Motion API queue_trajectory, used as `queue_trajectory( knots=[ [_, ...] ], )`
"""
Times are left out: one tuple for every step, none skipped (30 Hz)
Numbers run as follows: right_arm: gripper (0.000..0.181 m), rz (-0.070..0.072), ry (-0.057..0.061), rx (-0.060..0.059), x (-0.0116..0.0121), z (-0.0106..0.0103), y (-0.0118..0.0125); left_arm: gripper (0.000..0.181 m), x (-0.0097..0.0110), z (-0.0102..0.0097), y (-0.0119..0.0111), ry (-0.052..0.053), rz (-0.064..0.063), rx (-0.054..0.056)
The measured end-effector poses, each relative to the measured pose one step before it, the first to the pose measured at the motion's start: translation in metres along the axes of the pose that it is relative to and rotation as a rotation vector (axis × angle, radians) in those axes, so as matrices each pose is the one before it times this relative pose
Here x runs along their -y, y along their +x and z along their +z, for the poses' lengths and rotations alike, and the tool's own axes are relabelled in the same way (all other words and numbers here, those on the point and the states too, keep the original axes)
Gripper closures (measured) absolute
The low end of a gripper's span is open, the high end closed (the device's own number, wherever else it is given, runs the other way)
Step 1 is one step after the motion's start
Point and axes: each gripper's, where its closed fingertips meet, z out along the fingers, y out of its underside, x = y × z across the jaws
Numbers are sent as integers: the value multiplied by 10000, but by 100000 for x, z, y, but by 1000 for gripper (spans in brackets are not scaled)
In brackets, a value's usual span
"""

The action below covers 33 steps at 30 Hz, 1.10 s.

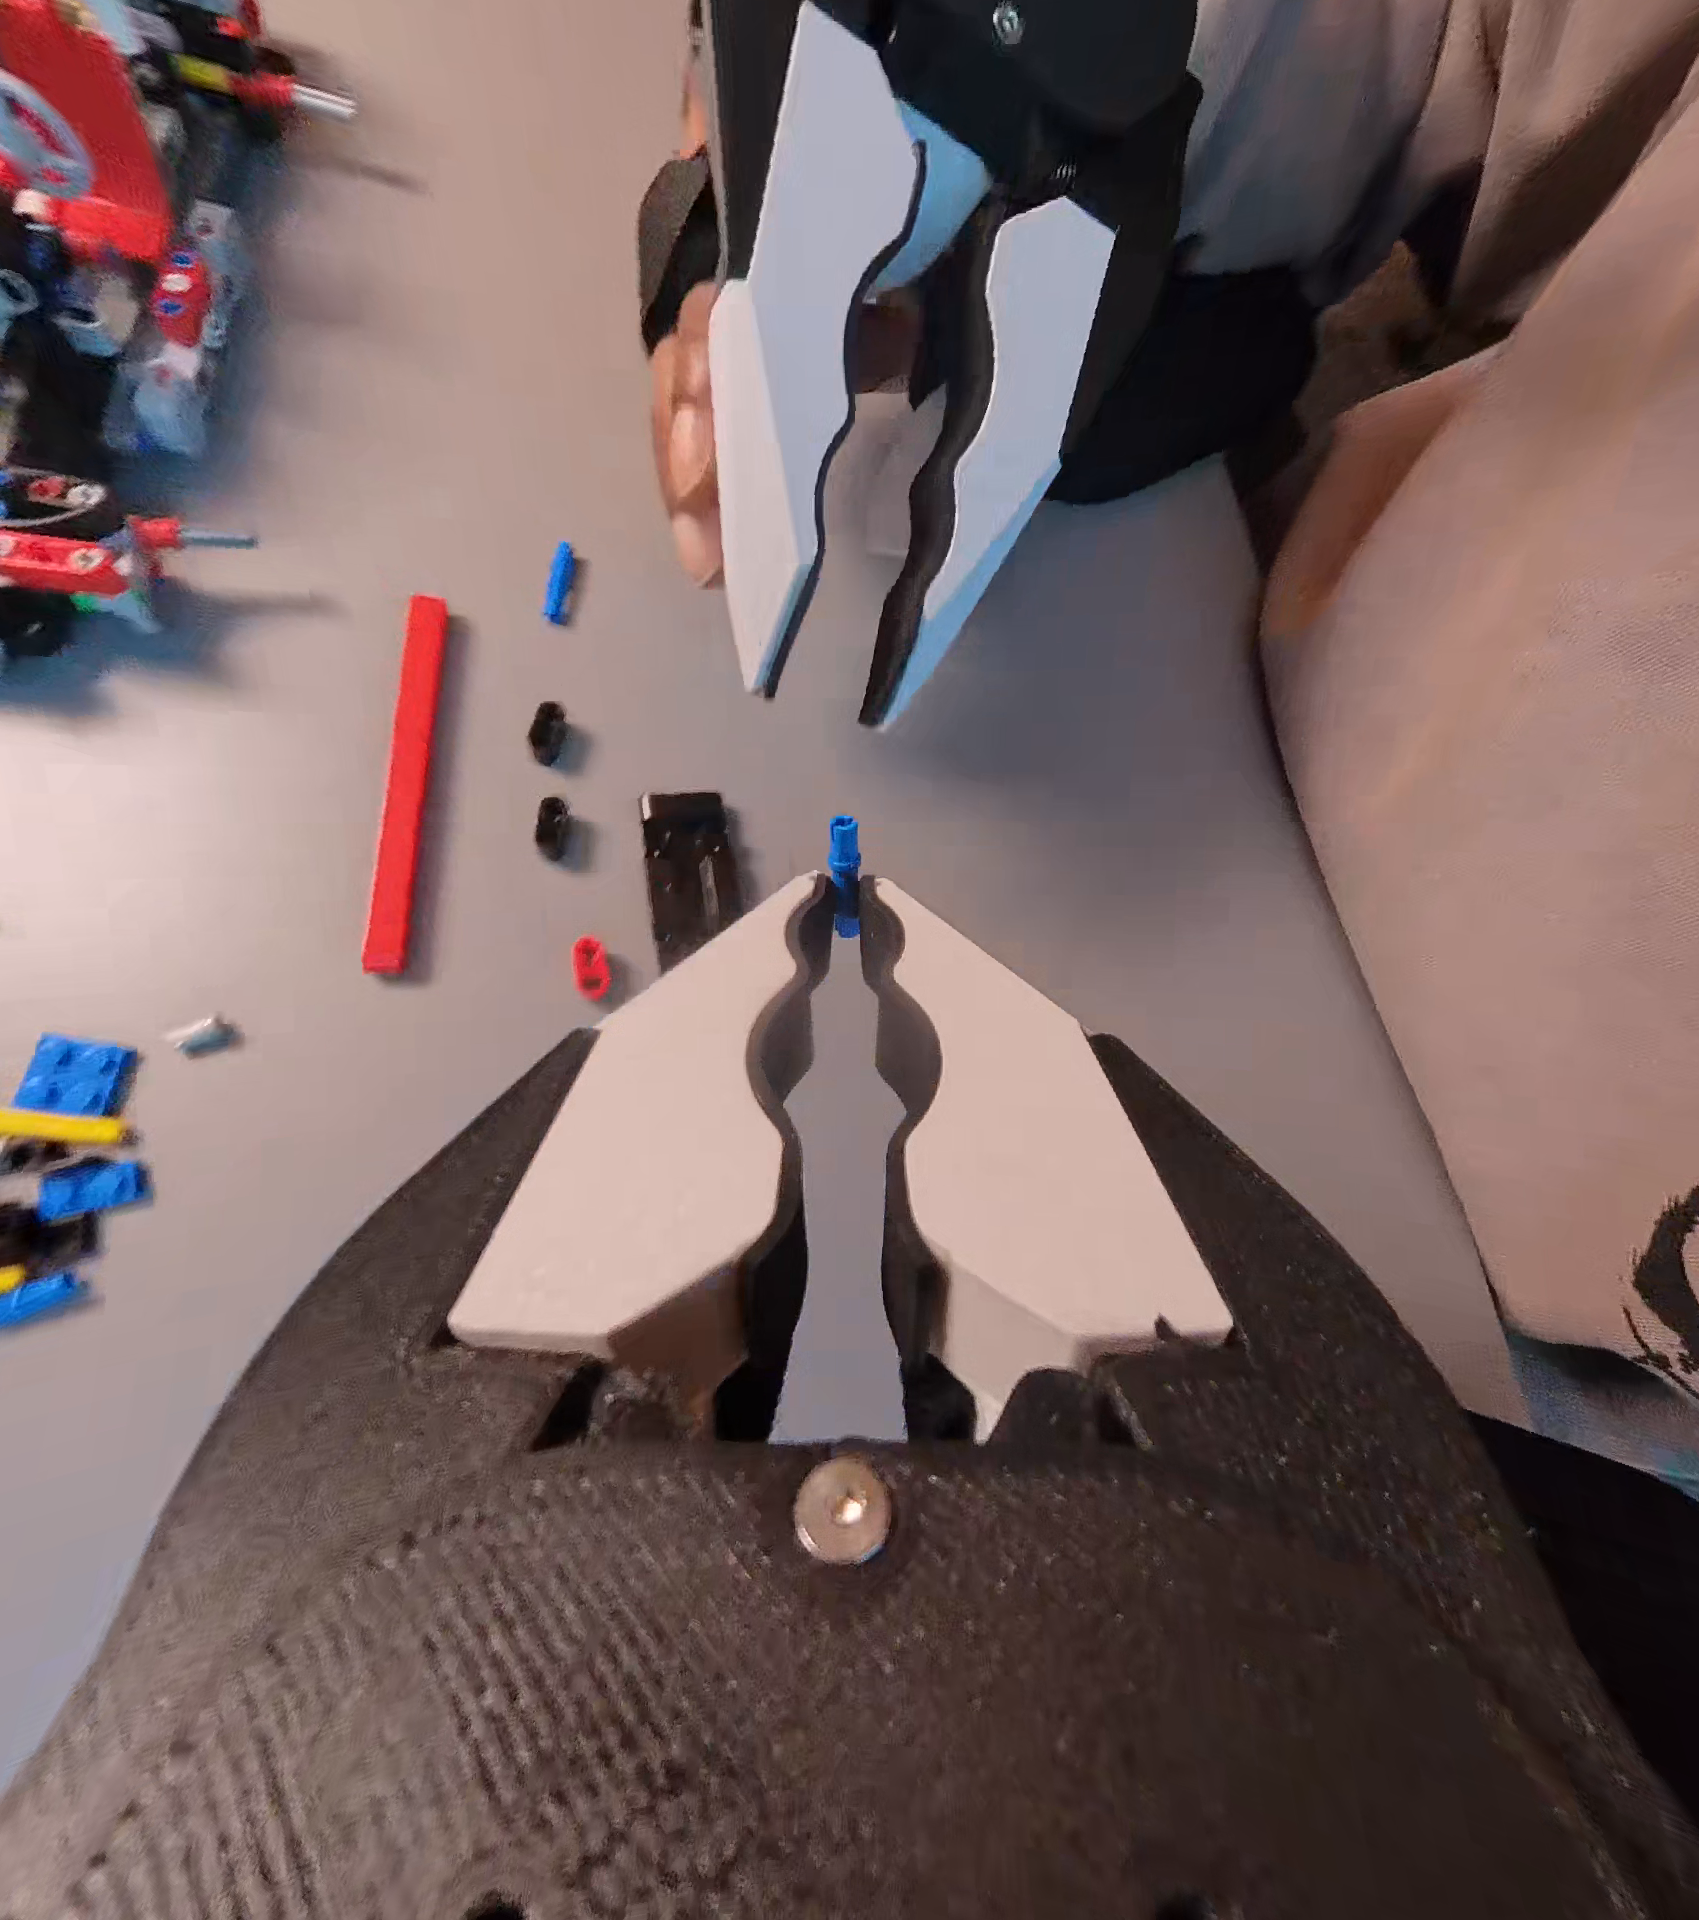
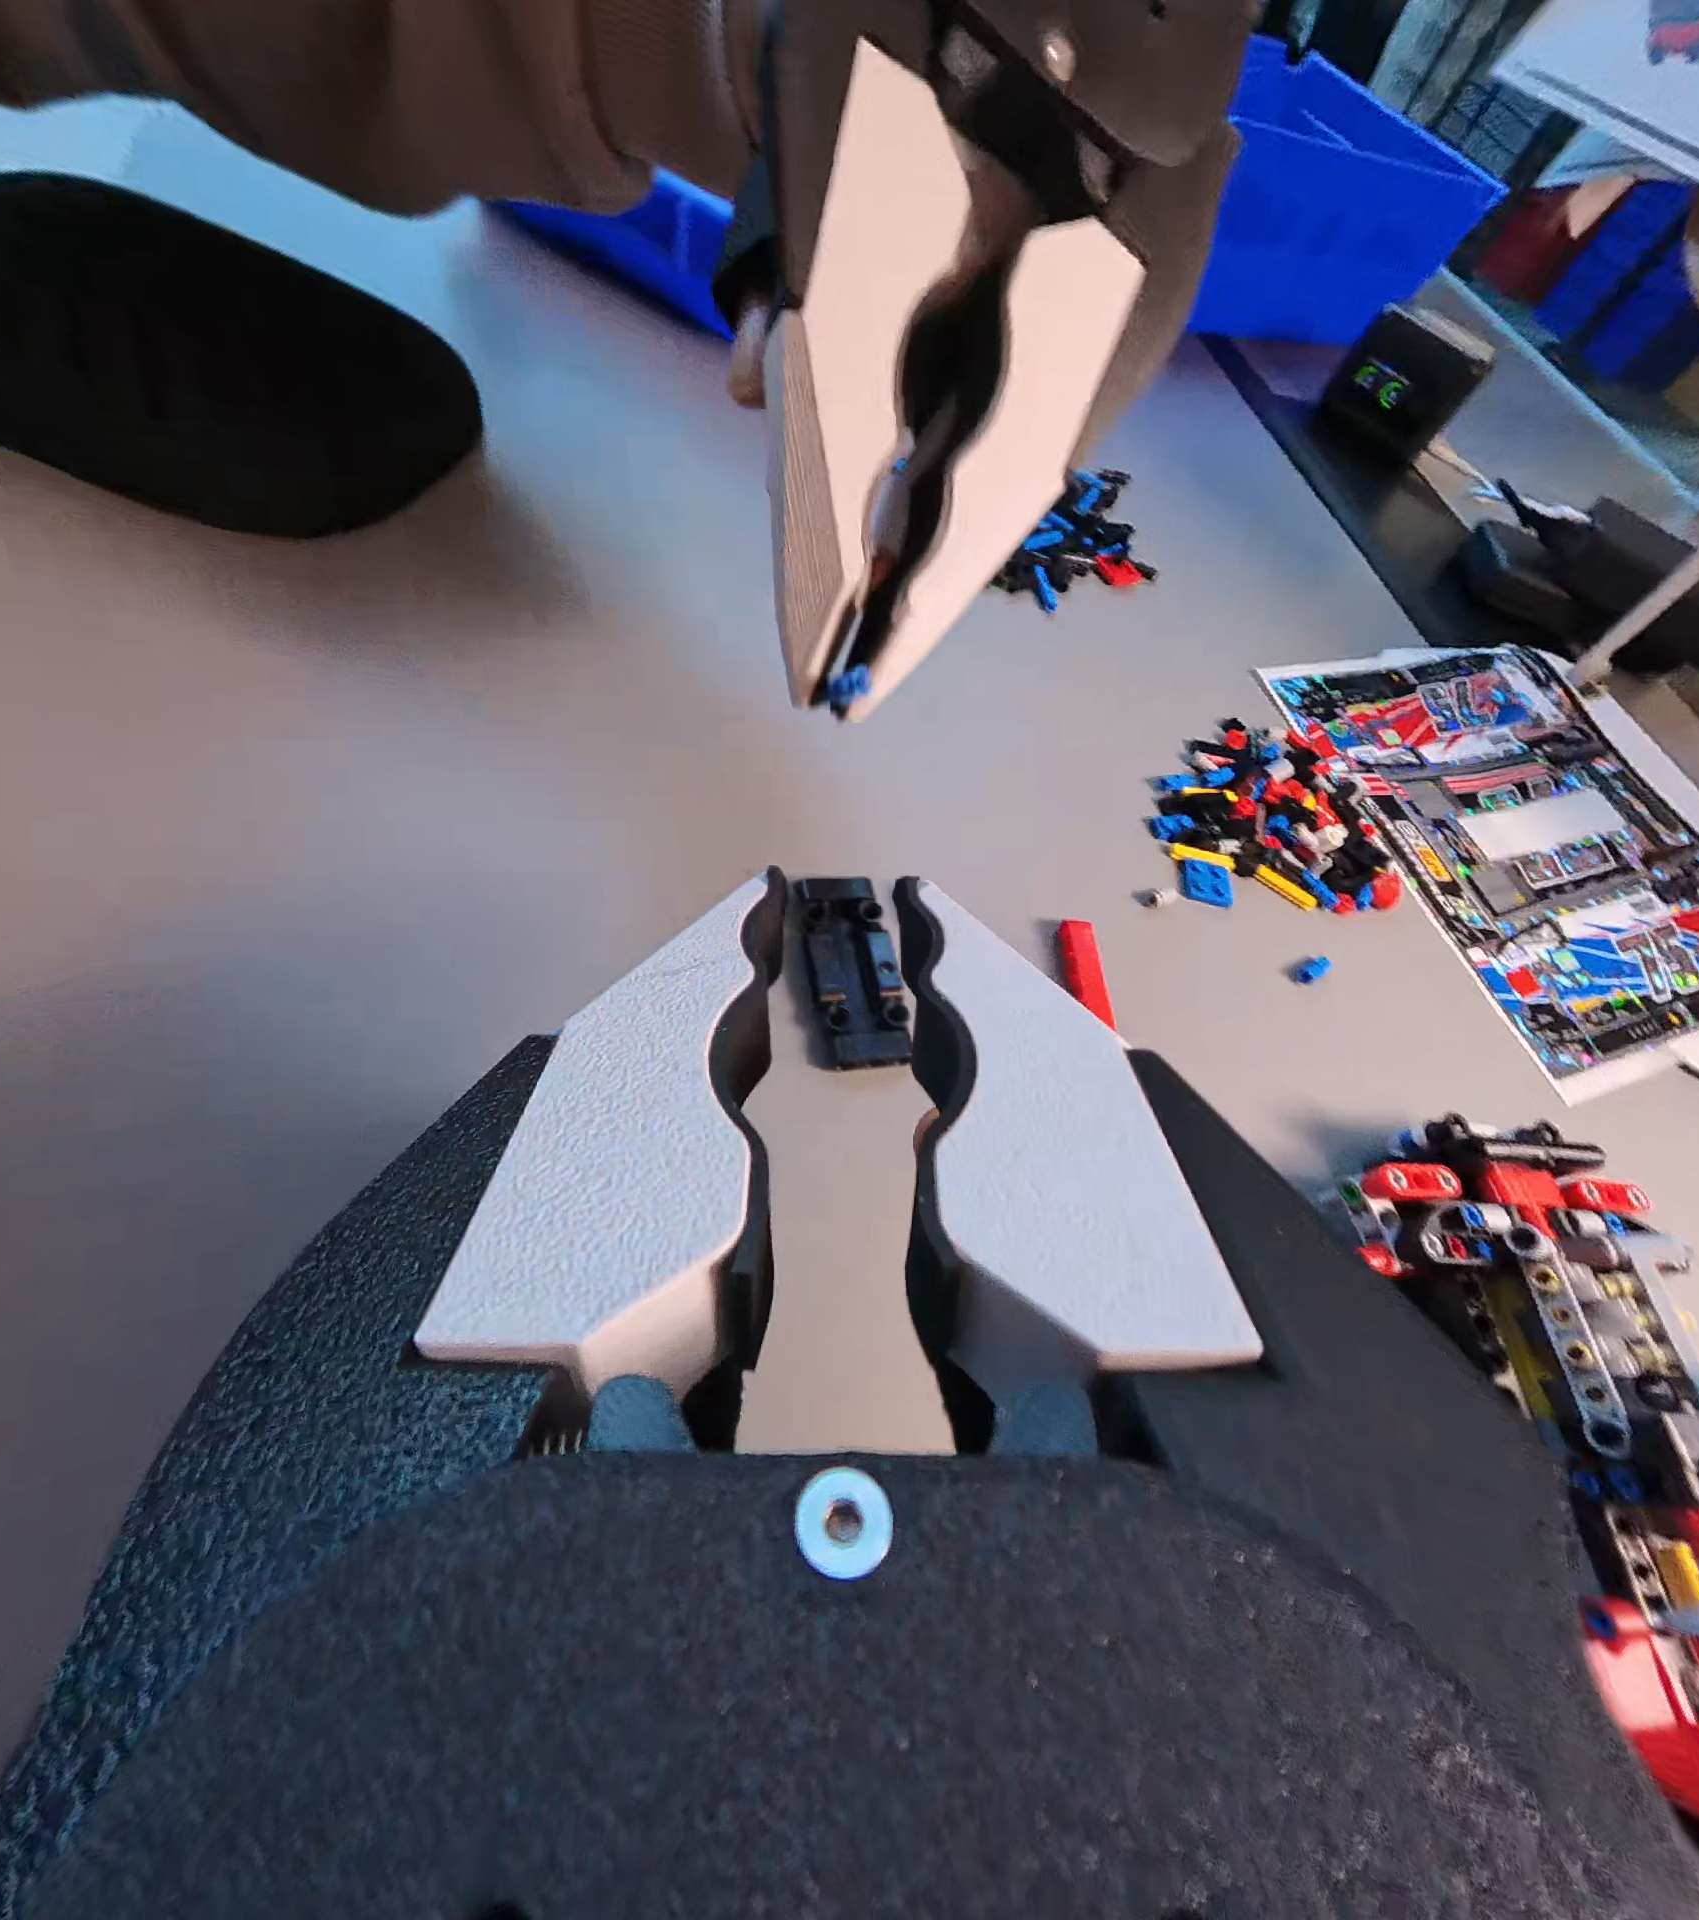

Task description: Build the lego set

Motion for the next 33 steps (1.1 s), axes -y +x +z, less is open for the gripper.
queue_trajectory(
  knots=[
    [161, -161, 13, 135, 81, 204, -432, 179, 172, 865, 234, -145, 139, -209],
    [160, -126, -19, 92, -23, 176, -350, 179, 145, 754, 179, -129, 106, -176],
    [160, -81, -35, 86, -67, 149, -318, 179, 124, 623, 150, -119, 79, -144],
    [160, -45, -16, 5, -53, 91, -152, 179, 88, 511, 134, -110, 87, -108],
    [160, -19, -16, -7, -53, 63, -123, 179, 107, 405, 91, -74, 66, -73],
    [162, -13, -73, 47, -129, 58, -158, 178, 64, 326, 99, -73, 39, -67],
    [165, -37, 5, 38, -21, 29, -153, 178, -40, 258, 48, -109, 36, -29],
    [166, -85, -56, 63, -127, 28, -201, 178, -113, 164, -6, -108, 31, 10],
    [167, -98, -37, -43, -130, 47, -45, 179, -59, 59, -52, -47, -1, 35],
    [168, -81, 61, -19, 20, -11, -49, 179, 1, -9, 32, 30, -35, -16],
    [168, -12, 103, 12, 117, -39, -64, 179, -49, -37, 62, 13, -48, -10],
    [168, 16, 154, 17, 234, -95, -15, 179, -218, -30, -76, -77, -9, 90],
    [168, -9, 147, 8, 259, -104, 17, 179, -234, -17, -19, -77, 1, 71],
    [168, -21, 95, 61, 181, -67, -60, 179, -12, -26, 179, 65, -42, -56],
    [171, -12, -66, 128, -17, 64, -168, 179, 206, -44, 249, 170, -39, -79],
    [175, -68, -129, 22, -107, 155, -77, 179, 33, -17, 124, 26, 15, 4],
    [177, -106, -28, 46, -17, 157, -162, 179, -184, 34, 4, -131, 115, 95],
    [177, -12, -8, 82, -4, 91, -151, 178, -106, 45, 65, -70, 98, 48],
    [178, 84, 55, 105, 46, -29, -115, 178, 32, 5, 85, 40, -15, 4],
    [178, 119, 81, 63, 48, -148, -11, 178, 153, -52, -8, 130, -54, 35],
    [178, 116, 79, -10, 41, -220, 114, 178, 220, -137, -134, 180, -63, 104],
    [179, 110, 28, -88, -41, -336, 258, 177, 210, -265, -359, 172, -73, 241],
    [179, 90, -148, -172, -307, -504, 475, 175, 35, -480, -681, 80, -51, 456],
    [179, 139, -363, -356, -784, -655, 861, 165, -88, -785, -743, 59, -31, 475],
    [179, 242, -589, -389, -1356, -718, 1045, 159, -165, -1095, -754, 87, -110, 430],
    [178, 320, -624, -294, -1627, -646, 943, 157, -345, -1345, -1045, 36, -197, 529],
    [178, 271, -465, -306, -1462, -502, 859, 157, -720, -1447, -1462, -149, -210, 698],
    [179, 208, -383, -258, -1239, -306, 653, 157, -1137, -1387, -1722, -360, -171, 745],
    [178, 123, -367, -57, -991, -101, 225, 156, -1393, -1197, -1691, -442, -216, 594],
    [178, 91, -320, -82, -726, 79, 180, 156, -1512, -945, -1635, -454, -368, 441],
    [178, 101, -304, -155, -554, 232, 284, 156, -1491, -679, -1590, -430, -484, 366],
    [178, 80, -330, -90, -503, 329, 204, 157, -1333, -480, -1366, -359, -426, 274],
    [178, 0, -264, -89, -350, 304, 173, 159, -1132, -332, -1118, -302, -229, 242]
  ],
)
